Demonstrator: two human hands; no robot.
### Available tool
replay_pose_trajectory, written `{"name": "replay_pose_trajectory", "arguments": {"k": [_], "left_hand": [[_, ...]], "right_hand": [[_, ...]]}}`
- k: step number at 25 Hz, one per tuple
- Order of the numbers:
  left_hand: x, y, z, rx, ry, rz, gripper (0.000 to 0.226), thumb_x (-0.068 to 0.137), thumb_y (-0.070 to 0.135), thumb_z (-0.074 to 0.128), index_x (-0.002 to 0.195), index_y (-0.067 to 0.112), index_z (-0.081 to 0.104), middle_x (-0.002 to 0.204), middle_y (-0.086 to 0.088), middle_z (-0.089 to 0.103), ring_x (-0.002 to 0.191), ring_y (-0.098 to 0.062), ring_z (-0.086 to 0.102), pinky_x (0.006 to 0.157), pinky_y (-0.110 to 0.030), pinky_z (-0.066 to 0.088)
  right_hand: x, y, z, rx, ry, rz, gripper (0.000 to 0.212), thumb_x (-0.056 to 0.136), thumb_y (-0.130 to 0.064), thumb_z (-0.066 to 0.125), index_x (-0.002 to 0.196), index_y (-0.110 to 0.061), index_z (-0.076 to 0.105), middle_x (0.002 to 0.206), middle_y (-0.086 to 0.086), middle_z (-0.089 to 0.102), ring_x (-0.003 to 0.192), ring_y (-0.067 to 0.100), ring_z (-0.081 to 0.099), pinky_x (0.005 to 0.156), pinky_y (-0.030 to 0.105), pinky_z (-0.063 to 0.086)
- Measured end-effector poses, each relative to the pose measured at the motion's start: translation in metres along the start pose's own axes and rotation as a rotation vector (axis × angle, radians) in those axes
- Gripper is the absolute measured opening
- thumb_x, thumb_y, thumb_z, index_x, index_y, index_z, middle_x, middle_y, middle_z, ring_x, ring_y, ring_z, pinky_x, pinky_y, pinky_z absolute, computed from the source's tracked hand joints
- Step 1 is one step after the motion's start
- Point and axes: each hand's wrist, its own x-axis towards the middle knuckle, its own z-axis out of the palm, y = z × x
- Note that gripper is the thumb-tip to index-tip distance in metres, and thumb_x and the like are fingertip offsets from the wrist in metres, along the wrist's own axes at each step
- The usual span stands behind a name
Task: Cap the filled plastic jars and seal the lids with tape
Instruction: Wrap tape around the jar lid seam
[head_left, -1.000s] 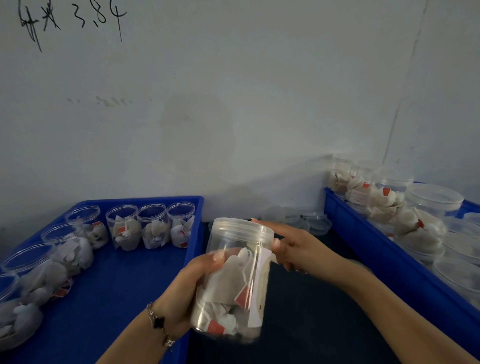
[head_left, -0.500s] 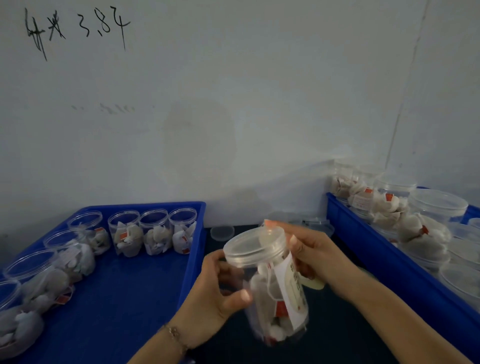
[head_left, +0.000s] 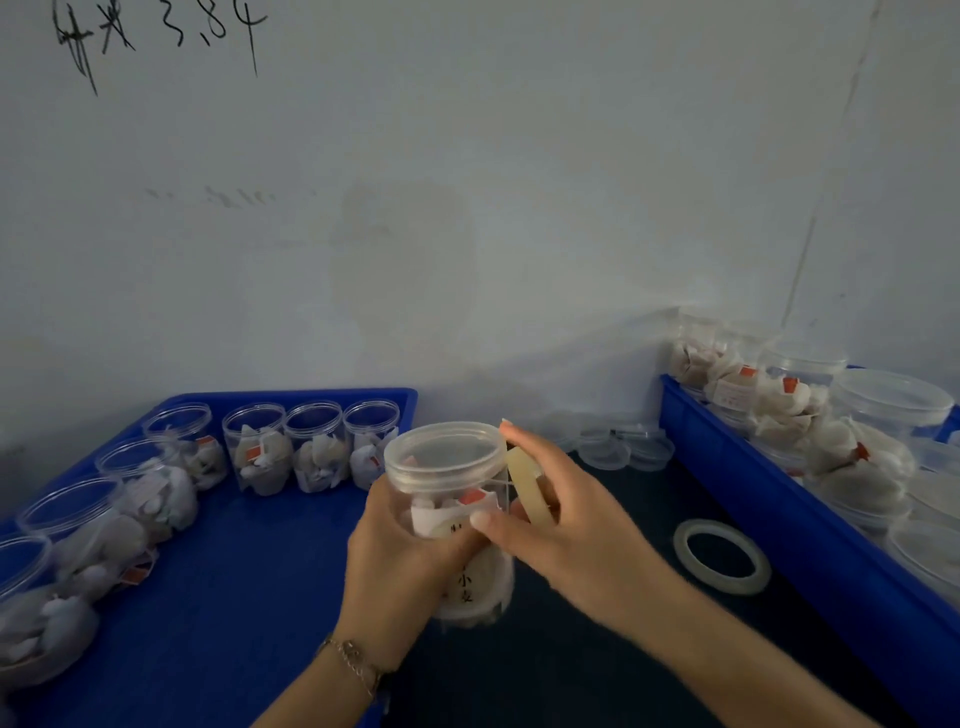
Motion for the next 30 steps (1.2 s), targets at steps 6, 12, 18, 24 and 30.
{"name": "replay_pose_trajectory", "arguments": {"k": [6, 12, 18, 24, 30], "left_hand": [[0.004, 0.005, -0.009, 0.037, 0.105, -0.068, 0.069, 0.036, 0.065, 0.074, 0.092, 0.026, 0.064, 0.083, 0.01, 0.073, 0.076, -0.008, 0.07, 0.065, -0.029, 0.054], [0.001, 0.015, -0.012, -0.076, 0.077, -0.119, 0.066, 0.036, 0.059, 0.072, 0.088, 0.018, 0.063, 0.076, -0.001, 0.073, 0.067, -0.018, 0.071, 0.056, -0.029, 0.052], [0.002, 0.022, -0.016, -0.104, 0.038, -0.124, 0.065, 0.037, 0.057, 0.072, 0.084, 0.015, 0.062, 0.071, -0.006, 0.072, 0.063, -0.021, 0.07, 0.052, -0.027, 0.052], [0.003, 0.021, -0.017, -0.102, -0.057, -0.115, 0.069, 0.039, 0.054, 0.071, 0.091, 0.01, 0.061, 0.075, -0.008, 0.072, 0.066, -0.022, 0.071, 0.054, -0.026, 0.054], [0.002, 0.022, -0.018, -0.203, -0.158, -0.078, 0.086, 0.024, 0.062, 0.084, 0.091, 0.011, 0.064, 0.078, -0.012, 0.072, 0.068, -0.023, 0.07, 0.056, -0.026, 0.055]], "right_hand": [[-0.011, -0.03, -0.058, -0.245, -0.226, -0.045, 0.075, 0.074, -0.068, 0.057, 0.134, -0.064, 0.012, 0.072, -0.009, 0.07, 0.049, 0.0, 0.057, 0.049, 0.009, 0.042], [-0.015, -0.04, -0.076, -0.727, -0.01, -0.19, 0.075, 0.067, -0.086, 0.025, 0.131, -0.049, 0.034, 0.06, -0.031, 0.056, 0.05, -0.005, 0.054, 0.052, 0.013, 0.043], [-0.017, -0.041, -0.081, -0.933, 0.202, -0.253, 0.062, 0.083, -0.074, 0.025, 0.115, -0.037, 0.063, 0.037, -0.019, 0.029, 0.039, -0.007, 0.044, 0.036, 0.009, 0.019], [-0.007, -0.026, -0.088, -0.894, 0.184, -0.243, 0.051, 0.082, -0.076, 0.017, 0.132, -0.067, 0.025, 0.041, -0.005, 0.037, 0.037, 0.008, 0.039, 0.038, 0.016, 0.03], [-0.006, -0.004, -0.077, -0.936, -0.052, -0.309, 0.051, 0.082, -0.078, 0.004, 0.127, -0.071, -0.02, 0.051, -0.003, 0.048, 0.053, 0.004, 0.052, 0.052, 0.016, 0.041]]}}
